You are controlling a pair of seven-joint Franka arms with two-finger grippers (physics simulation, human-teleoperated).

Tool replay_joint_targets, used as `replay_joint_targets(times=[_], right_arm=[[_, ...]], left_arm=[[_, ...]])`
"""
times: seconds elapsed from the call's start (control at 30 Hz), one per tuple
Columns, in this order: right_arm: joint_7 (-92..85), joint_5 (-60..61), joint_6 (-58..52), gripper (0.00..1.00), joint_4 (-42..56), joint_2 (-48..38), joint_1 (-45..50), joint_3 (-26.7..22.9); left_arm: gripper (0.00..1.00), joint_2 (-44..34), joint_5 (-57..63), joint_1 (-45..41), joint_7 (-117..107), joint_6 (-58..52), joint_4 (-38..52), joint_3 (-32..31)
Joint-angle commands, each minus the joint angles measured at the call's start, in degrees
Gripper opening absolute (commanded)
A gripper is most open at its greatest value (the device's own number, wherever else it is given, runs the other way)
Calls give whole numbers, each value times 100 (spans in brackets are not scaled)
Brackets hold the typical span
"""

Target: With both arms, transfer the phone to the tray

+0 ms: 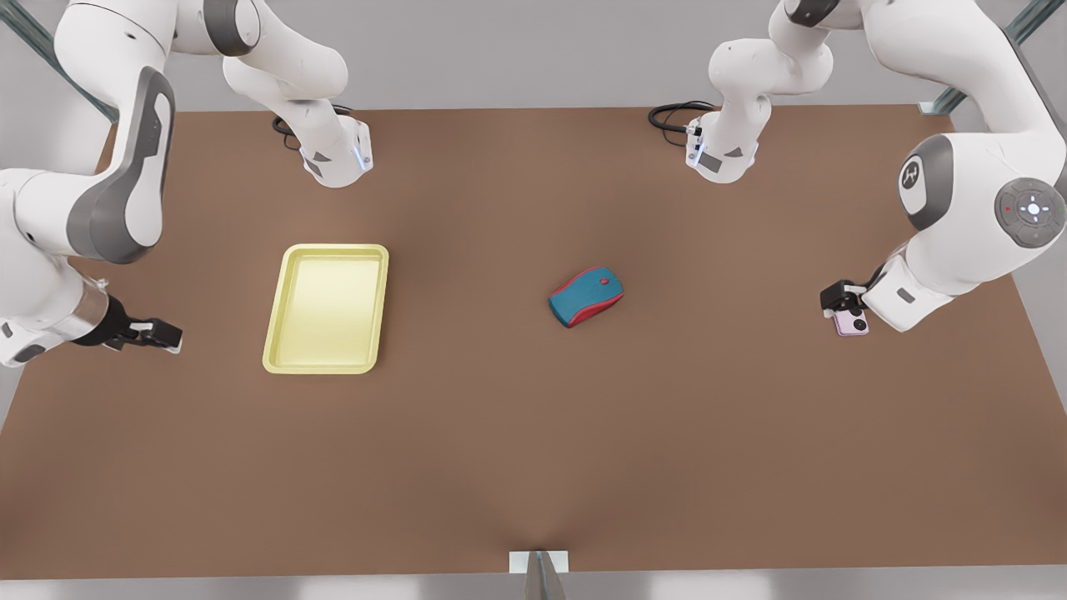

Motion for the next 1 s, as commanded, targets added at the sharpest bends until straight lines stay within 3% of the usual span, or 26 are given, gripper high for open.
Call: replay_joint_targets(times=[0.0,0.1,0.17,0.3,0.53,0.7,0.97], right_arm=[[-194,48,104,100,5,-6,-18,-2],[-194,57,130,100,5,-6,-1,-2],[-194,4,130,100,5,-6,8,-2],[-194,48,139,100,5,-6,8,-2],[-194,48,139,100,5,-6,-1,-2],[-194,65,139,100,5,-6,-10,-2],[-194,65,139,100,5,-6,-1,-2]], left_arm=[[100,1,20,-1,109,19,3,0],[100,335,20,17,127,519,-286,316],[100,168,-33,17,1023,1741,-1473,773],[100,45,-446,8,2737,3429,-2914,1599],[100,-8,-455,8,4240,5451,-4628,2206],[100,106,-455,43,4311,6074,-5156,2470],[100,686,-955,280,4319,6347,-5147,2461]])
